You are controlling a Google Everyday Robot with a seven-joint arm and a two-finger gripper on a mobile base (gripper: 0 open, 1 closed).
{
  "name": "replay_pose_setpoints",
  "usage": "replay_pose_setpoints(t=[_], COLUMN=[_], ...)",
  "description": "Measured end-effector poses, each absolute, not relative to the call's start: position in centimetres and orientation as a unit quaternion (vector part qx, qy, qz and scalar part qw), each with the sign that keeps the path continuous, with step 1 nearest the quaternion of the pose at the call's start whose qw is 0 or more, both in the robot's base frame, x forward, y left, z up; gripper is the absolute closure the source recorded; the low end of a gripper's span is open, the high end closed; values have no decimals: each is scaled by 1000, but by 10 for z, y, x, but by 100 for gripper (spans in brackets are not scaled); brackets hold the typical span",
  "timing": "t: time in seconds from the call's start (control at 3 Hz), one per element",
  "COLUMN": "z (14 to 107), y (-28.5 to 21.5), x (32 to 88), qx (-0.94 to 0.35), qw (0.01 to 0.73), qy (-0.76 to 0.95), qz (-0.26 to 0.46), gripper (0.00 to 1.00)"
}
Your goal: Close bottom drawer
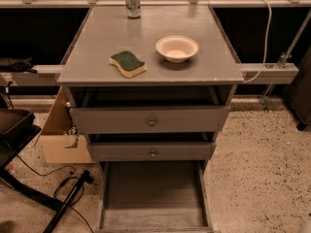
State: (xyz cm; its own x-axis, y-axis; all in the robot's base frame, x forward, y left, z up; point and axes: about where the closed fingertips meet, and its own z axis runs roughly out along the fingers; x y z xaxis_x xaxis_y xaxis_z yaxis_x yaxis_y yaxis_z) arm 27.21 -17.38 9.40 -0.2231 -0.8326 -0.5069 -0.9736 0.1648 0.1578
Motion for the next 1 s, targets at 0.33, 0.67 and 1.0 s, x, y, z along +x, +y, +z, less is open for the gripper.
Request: replay_pose_setpoints(t=[0.33, 0.67, 1.0], z=[73, 59, 53], y=[-158, -145, -130], x=[276, 289, 313], qx=[-617, -624, -627], qw=[176, 201, 232], qy=[737, 730, 721], qz=[214, 196, 182], gripper=[100, 100, 100])
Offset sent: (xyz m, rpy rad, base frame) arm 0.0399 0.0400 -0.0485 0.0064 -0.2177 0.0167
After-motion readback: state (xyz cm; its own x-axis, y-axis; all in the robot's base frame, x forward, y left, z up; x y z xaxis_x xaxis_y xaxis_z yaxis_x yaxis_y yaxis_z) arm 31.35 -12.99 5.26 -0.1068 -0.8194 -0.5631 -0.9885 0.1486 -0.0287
